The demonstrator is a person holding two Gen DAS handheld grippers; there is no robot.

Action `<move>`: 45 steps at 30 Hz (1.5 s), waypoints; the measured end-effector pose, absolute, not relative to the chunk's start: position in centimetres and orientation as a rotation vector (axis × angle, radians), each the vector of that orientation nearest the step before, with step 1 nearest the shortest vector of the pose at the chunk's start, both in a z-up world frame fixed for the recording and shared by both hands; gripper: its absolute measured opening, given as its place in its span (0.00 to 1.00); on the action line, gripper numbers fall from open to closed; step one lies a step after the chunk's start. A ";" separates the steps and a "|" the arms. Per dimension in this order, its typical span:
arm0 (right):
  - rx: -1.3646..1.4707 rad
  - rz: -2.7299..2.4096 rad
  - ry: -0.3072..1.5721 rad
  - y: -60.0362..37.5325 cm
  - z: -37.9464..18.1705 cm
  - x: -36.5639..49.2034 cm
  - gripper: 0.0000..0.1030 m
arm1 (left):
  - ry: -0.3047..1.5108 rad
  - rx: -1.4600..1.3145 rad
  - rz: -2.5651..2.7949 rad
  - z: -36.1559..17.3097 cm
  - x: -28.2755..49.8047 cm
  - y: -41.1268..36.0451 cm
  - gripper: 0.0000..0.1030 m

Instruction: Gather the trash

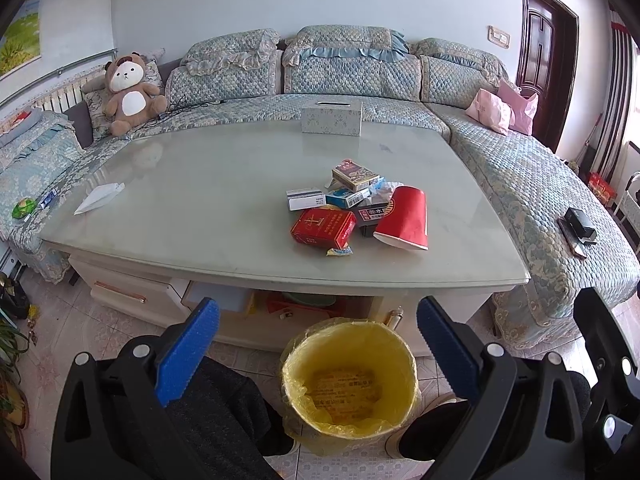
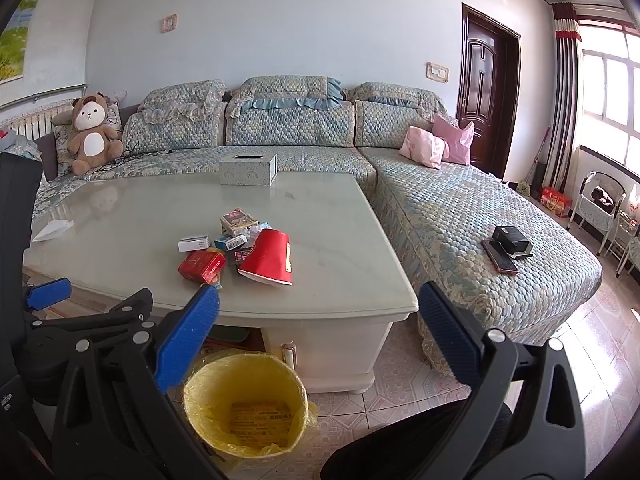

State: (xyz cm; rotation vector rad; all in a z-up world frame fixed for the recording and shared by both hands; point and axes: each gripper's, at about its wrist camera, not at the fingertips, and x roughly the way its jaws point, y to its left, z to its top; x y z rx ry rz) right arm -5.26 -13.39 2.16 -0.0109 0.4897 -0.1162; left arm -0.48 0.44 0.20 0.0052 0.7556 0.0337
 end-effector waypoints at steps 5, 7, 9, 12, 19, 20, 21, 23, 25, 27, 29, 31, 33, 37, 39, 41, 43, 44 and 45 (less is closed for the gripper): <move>-0.008 -0.112 0.490 -13.4 2.2 -5.4 0.95 | 0.765 -0.001 0.029 0.2 -0.4 0.5 0.94; -0.011 -0.112 0.492 -13.4 2.3 -5.3 0.95 | 0.776 0.005 0.026 0.2 -0.3 0.4 0.94; -0.009 -0.107 0.493 -13.3 2.3 -5.2 0.95 | 0.776 0.004 0.027 0.2 -0.2 0.4 0.94; -0.009 -0.104 0.492 -13.3 2.2 -5.2 0.95 | 0.778 -0.002 0.026 0.2 -0.1 0.5 0.94; -0.011 -0.105 0.490 -13.3 2.2 -5.3 0.95 | 0.787 -0.012 0.022 0.3 -0.1 0.5 0.94; -0.011 -0.105 0.489 -13.2 2.2 -5.3 0.95 | 0.785 -0.011 0.024 0.3 -0.2 0.5 0.94; -0.010 -0.105 0.489 -13.2 2.2 -5.3 0.95 | 0.783 -0.011 0.024 0.3 -0.1 0.5 0.94; -0.010 -0.105 0.488 -13.2 2.2 -5.4 0.95 | 0.780 -0.010 0.026 0.4 -0.2 0.5 0.94; -0.011 -0.108 0.488 -13.2 2.3 -5.4 0.95 | 0.780 -0.011 0.027 0.4 -0.2 0.5 0.94; -0.012 -0.109 0.487 -13.1 2.3 -5.4 0.95 | 0.789 -0.014 0.027 0.3 -0.2 0.5 0.94; -0.011 -0.108 0.488 -13.1 2.3 -5.5 0.95 | 0.795 -0.017 0.022 0.3 -0.2 0.5 0.94; -0.011 -0.109 0.488 -13.1 2.3 -5.5 0.95 | 0.796 -0.015 0.023 0.3 -0.2 0.5 0.94; -0.010 -0.108 0.487 -13.1 2.3 -5.5 0.95 | 0.797 -0.013 0.024 0.5 -0.1 0.6 0.94; -0.002 -0.106 0.484 -13.3 2.4 -5.6 0.95 | 0.790 -0.007 0.027 0.6 -0.2 0.5 0.94; -0.003 -0.105 0.483 -13.3 2.5 -5.6 0.95 | 0.790 -0.005 0.027 0.6 -0.3 0.4 0.94; -0.003 -0.106 0.482 -13.3 2.5 -5.7 0.95 | 0.790 -0.006 0.027 0.6 -0.3 0.4 0.94; -0.004 -0.106 0.482 -13.3 2.5 -5.7 0.95 | 0.791 -0.006 0.026 0.6 -0.3 0.4 0.94; -0.004 -0.106 0.482 -13.3 2.5 -5.7 0.95 | 0.790 -0.006 0.026 0.6 -0.3 0.4 0.94; -0.004 -0.106 0.482 -13.3 2.5 -5.7 0.95 | 0.791 -0.004 0.025 0.6 -0.3 0.5 0.94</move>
